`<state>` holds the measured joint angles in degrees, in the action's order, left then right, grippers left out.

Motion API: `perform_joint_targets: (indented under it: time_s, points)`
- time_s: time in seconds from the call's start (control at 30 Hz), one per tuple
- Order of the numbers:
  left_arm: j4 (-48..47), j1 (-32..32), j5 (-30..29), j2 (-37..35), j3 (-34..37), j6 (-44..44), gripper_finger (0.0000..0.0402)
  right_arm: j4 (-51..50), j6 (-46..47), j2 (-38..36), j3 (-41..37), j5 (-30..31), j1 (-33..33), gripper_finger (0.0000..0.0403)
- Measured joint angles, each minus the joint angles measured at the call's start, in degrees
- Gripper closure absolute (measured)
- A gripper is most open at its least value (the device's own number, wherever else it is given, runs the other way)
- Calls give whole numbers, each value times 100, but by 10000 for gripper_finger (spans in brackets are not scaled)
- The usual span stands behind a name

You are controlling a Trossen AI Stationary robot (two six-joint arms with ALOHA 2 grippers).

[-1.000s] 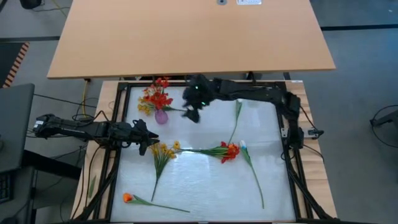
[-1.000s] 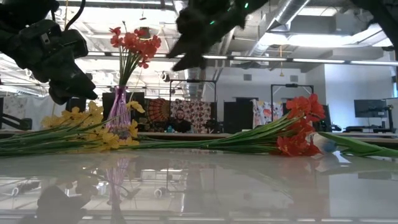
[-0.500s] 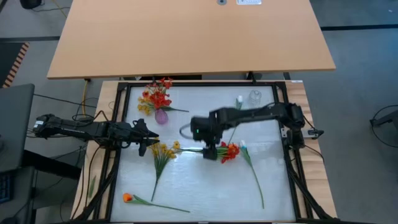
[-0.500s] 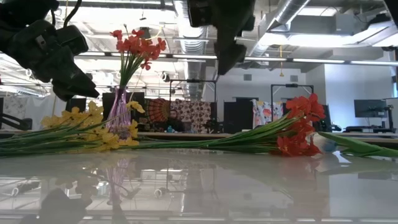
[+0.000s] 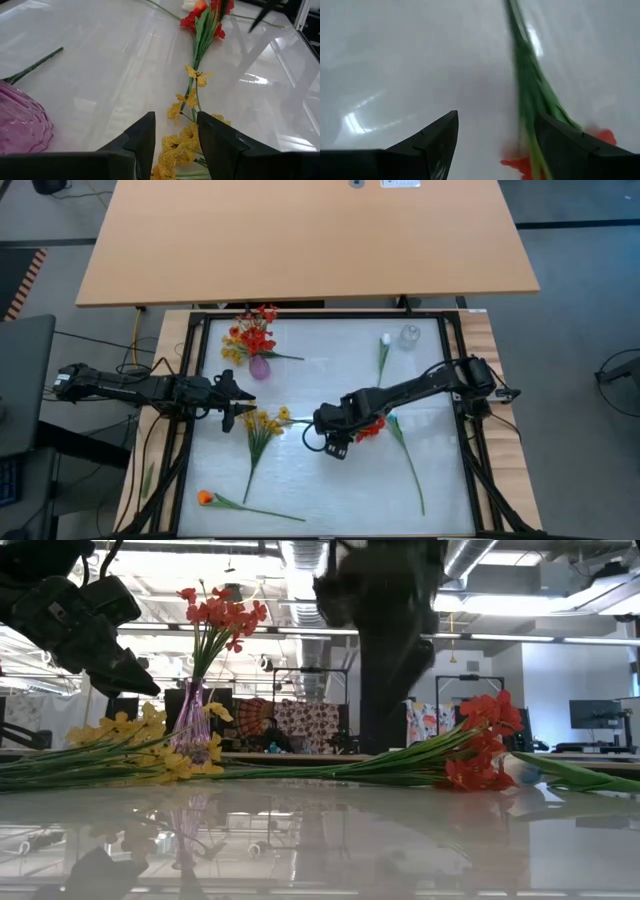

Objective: Sort flowers into vase by color
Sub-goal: Put the red flowers into the purple vase

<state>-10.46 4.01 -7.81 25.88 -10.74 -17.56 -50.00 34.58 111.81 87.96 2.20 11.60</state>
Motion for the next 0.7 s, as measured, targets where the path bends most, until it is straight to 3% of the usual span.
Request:
perform_joint_targets:
  time_s: [0.43, 0.57, 0.7]
  points:
    - [-39, 0, -2, -1, 0, 61, 269, 592, 401, -2, -1142, 120, -12, 136]
    - [-56, 0, -9, 0, 0, 59, 269, 650, 441, -18, -1425, 137, -12, 184]
    - [-61, 0, -158, -1, 0, 54, 269, 588, 345, -24, -1465, 158, -50, 277]
